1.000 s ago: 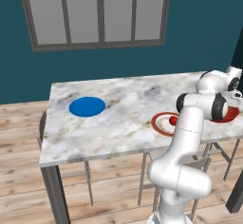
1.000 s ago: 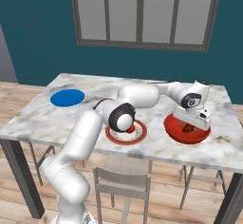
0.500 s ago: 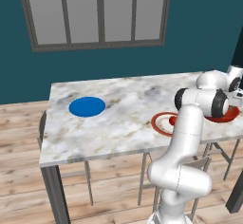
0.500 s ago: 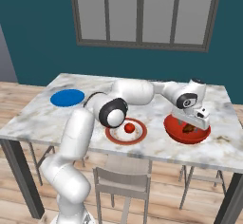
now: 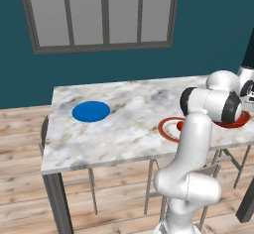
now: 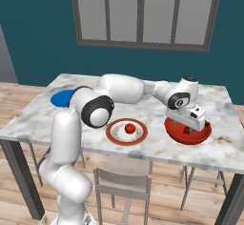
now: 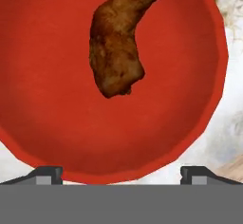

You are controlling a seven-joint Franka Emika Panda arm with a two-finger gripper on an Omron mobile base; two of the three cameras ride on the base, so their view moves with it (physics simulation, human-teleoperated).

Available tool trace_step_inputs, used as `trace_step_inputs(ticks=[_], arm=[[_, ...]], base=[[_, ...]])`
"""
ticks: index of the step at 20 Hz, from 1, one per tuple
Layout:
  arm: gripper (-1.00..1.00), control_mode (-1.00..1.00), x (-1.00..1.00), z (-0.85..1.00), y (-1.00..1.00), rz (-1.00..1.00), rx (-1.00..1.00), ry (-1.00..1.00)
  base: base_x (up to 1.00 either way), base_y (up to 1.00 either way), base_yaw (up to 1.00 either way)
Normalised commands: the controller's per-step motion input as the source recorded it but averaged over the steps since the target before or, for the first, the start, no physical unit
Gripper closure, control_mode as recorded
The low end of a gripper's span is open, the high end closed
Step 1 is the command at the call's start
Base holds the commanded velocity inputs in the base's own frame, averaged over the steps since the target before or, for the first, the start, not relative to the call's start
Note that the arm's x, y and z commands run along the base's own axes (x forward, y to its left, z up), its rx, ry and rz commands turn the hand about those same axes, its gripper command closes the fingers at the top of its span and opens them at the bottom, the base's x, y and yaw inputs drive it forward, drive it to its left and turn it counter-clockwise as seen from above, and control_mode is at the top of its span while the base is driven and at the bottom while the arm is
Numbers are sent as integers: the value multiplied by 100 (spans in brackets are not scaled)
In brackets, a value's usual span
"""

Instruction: Pick the chicken drumstick and tomato from their plates and place them in the bowl. Then put the bowl in the fridge.

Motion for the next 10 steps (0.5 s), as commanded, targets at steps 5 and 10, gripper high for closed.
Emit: trace_step_inputs(ticks=[5,10], arm=[[-100,-100,-50,19,45,-9,0,0],[-100,-100,-38,28,48,-2,0,0]], base=[[0,0,0],[0,0,0]])
